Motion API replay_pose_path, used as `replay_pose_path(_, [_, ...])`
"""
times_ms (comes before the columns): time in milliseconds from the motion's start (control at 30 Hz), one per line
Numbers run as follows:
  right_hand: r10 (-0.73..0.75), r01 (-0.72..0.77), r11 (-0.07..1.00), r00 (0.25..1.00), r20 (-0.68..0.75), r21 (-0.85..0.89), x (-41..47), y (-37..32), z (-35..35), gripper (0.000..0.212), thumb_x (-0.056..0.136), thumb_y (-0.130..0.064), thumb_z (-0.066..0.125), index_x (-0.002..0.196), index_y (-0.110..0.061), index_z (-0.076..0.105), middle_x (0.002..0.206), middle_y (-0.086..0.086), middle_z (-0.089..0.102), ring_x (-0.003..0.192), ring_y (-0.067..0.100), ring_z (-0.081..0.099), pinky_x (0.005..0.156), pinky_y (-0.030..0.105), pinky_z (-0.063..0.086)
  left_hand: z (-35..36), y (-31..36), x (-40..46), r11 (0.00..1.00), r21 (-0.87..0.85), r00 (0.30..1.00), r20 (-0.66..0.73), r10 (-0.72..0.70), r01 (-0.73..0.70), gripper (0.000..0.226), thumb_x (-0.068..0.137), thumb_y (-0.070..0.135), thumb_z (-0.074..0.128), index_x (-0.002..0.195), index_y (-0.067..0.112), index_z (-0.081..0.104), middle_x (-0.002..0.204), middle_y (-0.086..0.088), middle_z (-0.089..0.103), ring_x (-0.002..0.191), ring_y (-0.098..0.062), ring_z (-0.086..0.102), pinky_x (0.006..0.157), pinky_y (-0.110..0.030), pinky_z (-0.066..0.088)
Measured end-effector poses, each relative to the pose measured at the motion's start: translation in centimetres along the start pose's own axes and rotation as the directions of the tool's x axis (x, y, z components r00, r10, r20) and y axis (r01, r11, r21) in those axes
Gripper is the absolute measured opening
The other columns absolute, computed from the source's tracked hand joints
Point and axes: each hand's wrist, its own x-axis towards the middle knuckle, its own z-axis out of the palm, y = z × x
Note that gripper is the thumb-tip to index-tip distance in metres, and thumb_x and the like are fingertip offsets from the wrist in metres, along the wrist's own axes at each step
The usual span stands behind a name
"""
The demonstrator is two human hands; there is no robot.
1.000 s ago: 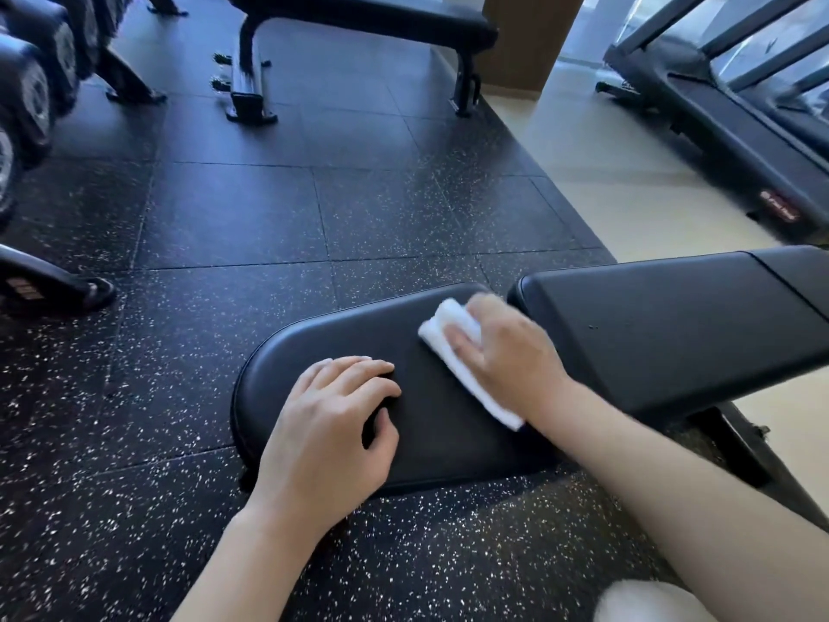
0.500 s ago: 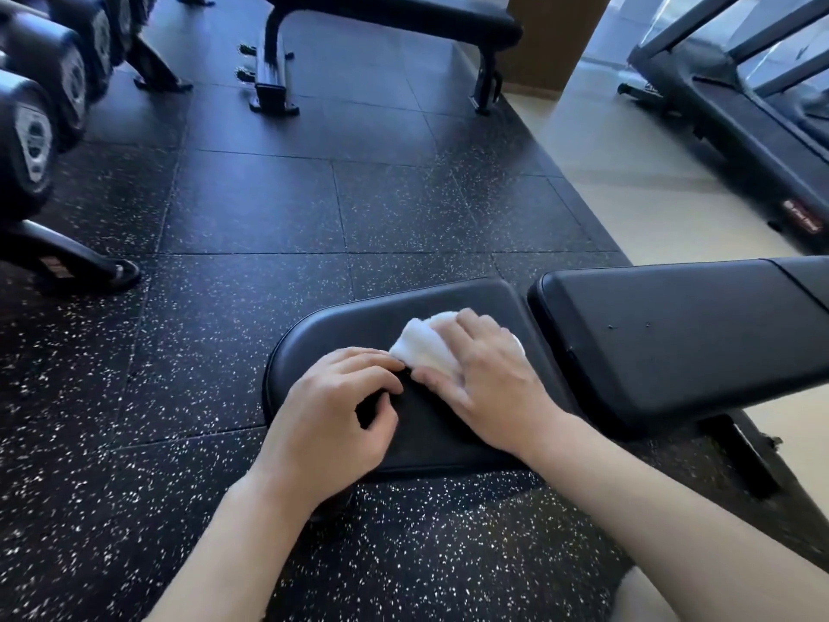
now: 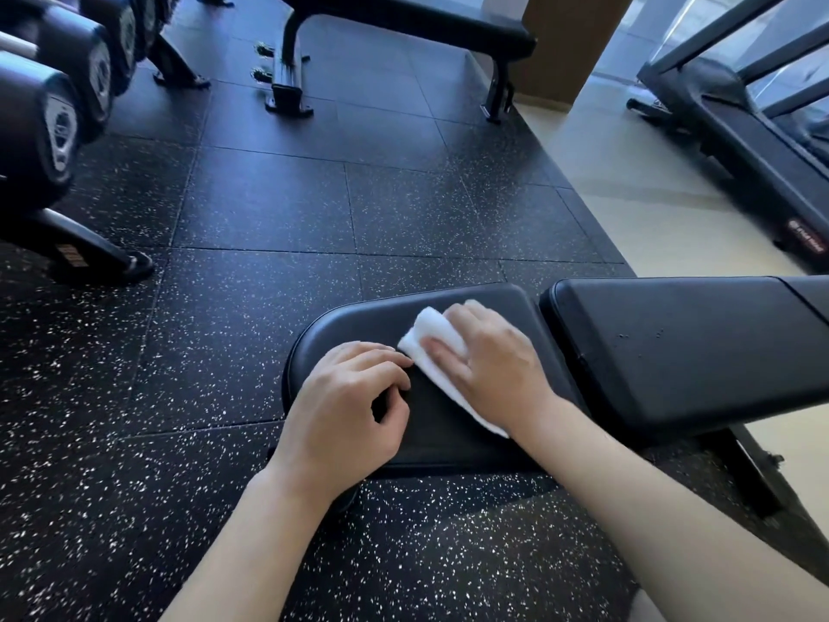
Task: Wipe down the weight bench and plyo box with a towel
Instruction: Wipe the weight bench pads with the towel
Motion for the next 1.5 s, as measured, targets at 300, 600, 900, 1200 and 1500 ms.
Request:
replay_pose_path(300, [0.172, -0.170, 0.984, 0.985, 0.027, -0.062, 5.5, 2.0, 0.0, 0.031, 0.103, -0.053, 0.049, 0.089, -0.026, 0.046, 0.099, 0.003, 0.060, 0.098, 0.031, 0.062, 0.073, 0.035, 0.029, -1.5, -1.9, -0.8, 0.989, 0.083, 0.992, -0.007, -0.123, 0.123, 0.017, 0.086, 0.026, 0.069, 0.101, 0.026, 0.077, 0.127, 0.013, 0.071, 0.128, -0.017, 0.059, 0.116, -0.056, 0.039])
replay_pose_path(600, [-0.059, 0.058, 0.998, 0.997, 0.048, 0.019, 0.4, -6.4, 1.5, 0.037, 0.099, -0.060, 0.053, 0.090, -0.025, 0.047, 0.090, -0.006, 0.054, 0.086, 0.022, 0.058, 0.069, 0.036, 0.040, -4.1, -3.7, -1.4, 0.938, 0.046, 0.938, -0.073, -0.340, 0.344, 0.023, 0.086, 0.016, 0.076, 0.108, 0.025, 0.076, 0.127, 0.017, 0.066, 0.119, -0.014, 0.058, 0.100, -0.027, 0.045])
replay_pose_path(900, [0.245, -0.243, 0.969, 0.969, 0.025, -0.041, 4.5, -0.1, 0.1, 0.035, 0.101, -0.053, 0.053, 0.085, -0.023, 0.044, 0.093, 0.001, 0.058, 0.097, 0.033, 0.062, 0.072, 0.035, 0.026, -5.0, -3.5, -1.9, 0.925, -0.028, 0.925, -0.007, -0.380, 0.379, 0.029, 0.089, 0.037, 0.069, 0.118, 0.033, 0.069, 0.134, 0.026, 0.058, 0.125, -0.009, 0.056, 0.107, -0.041, 0.050])
replay_pose_path(1200, [-0.119, 0.118, 0.991, 0.993, 0.011, 0.057, 3.0, -11.7, 3.3, 0.026, 0.100, -0.050, 0.057, 0.089, -0.030, 0.045, 0.087, -0.002, 0.056, 0.083, 0.027, 0.062, 0.069, 0.038, 0.046, -6.4, -3.9, -2.3, 0.908, -0.014, 0.908, -0.032, -0.419, 0.418, 0.011, 0.084, 0.035, 0.066, 0.095, 0.033, 0.067, 0.110, 0.019, 0.064, 0.098, -0.012, 0.066, 0.083, -0.043, 0.057])
replay_pose_path(1500, [0.192, -0.192, 0.981, 0.981, 0.021, 0.019, 0.1, 1.9, -1.0, 0.034, 0.098, -0.059, 0.055, 0.095, -0.025, 0.051, 0.087, -0.006, 0.059, 0.085, 0.027, 0.061, 0.072, 0.038, 0.040, -7.0, -3.4, -3.2, 0.911, -0.034, 0.912, 0.035, -0.409, 0.410, 0.021, 0.085, 0.033, 0.080, 0.097, 0.036, 0.063, 0.119, 0.024, 0.056, 0.104, -0.005, 0.063, 0.088, -0.040, 0.056])
